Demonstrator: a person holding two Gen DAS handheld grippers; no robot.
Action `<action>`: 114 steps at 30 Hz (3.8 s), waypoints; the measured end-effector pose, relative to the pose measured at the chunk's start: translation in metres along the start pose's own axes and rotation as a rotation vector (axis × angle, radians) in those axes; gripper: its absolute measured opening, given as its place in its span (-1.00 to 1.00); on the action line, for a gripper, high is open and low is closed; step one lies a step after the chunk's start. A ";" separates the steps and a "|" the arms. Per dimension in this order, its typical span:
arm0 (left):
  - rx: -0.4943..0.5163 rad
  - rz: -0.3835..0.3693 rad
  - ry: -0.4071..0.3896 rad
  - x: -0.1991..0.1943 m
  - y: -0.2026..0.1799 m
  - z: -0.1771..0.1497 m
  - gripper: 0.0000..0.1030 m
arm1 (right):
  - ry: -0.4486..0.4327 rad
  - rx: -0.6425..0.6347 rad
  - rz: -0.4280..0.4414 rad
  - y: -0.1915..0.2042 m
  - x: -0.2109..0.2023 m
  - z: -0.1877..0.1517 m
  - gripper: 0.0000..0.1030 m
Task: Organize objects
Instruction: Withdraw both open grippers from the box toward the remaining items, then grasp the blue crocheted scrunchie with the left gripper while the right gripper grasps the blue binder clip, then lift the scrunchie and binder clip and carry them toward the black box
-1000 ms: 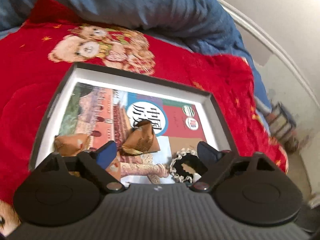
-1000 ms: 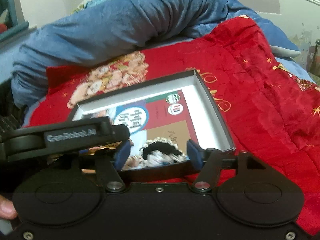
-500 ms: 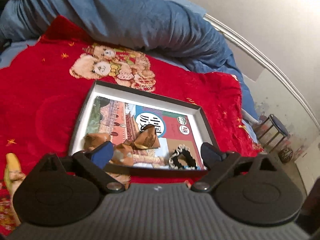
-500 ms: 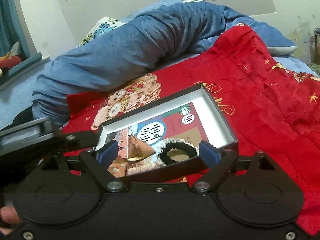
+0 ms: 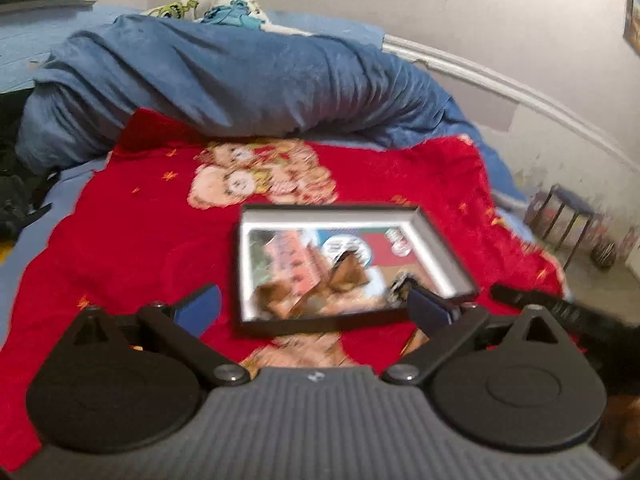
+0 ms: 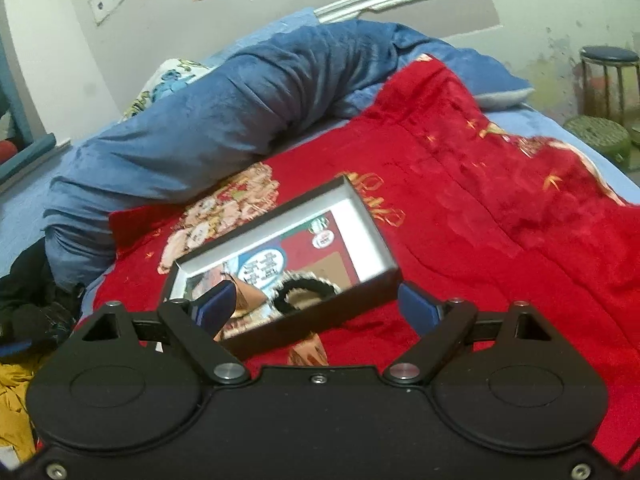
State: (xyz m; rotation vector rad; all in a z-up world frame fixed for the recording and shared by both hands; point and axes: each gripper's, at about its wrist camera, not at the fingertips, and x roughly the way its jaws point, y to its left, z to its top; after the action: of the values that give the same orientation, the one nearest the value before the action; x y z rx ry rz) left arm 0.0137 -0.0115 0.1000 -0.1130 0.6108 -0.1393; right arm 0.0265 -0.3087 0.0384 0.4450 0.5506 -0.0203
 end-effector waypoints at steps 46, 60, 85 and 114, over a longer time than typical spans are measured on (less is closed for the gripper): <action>-0.161 0.261 0.346 0.081 0.017 -0.099 -0.65 | 0.476 -0.052 0.223 0.077 0.067 -0.106 -0.39; -0.119 0.267 0.291 0.067 0.006 -0.092 -0.71 | 0.453 0.011 0.244 0.067 0.053 -0.096 -0.50; -0.113 0.048 -0.002 0.012 -0.020 -0.071 -0.70 | 0.288 0.164 0.341 0.040 0.020 -0.064 -0.50; -0.040 -0.049 -0.165 0.000 -0.032 -0.036 -0.69 | 0.120 0.251 0.424 0.017 0.021 -0.016 -0.50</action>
State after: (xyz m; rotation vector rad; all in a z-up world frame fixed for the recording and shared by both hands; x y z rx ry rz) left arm -0.0103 -0.0457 0.0760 -0.1767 0.4460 -0.1632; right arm 0.0383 -0.2849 0.0220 0.8051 0.5650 0.3491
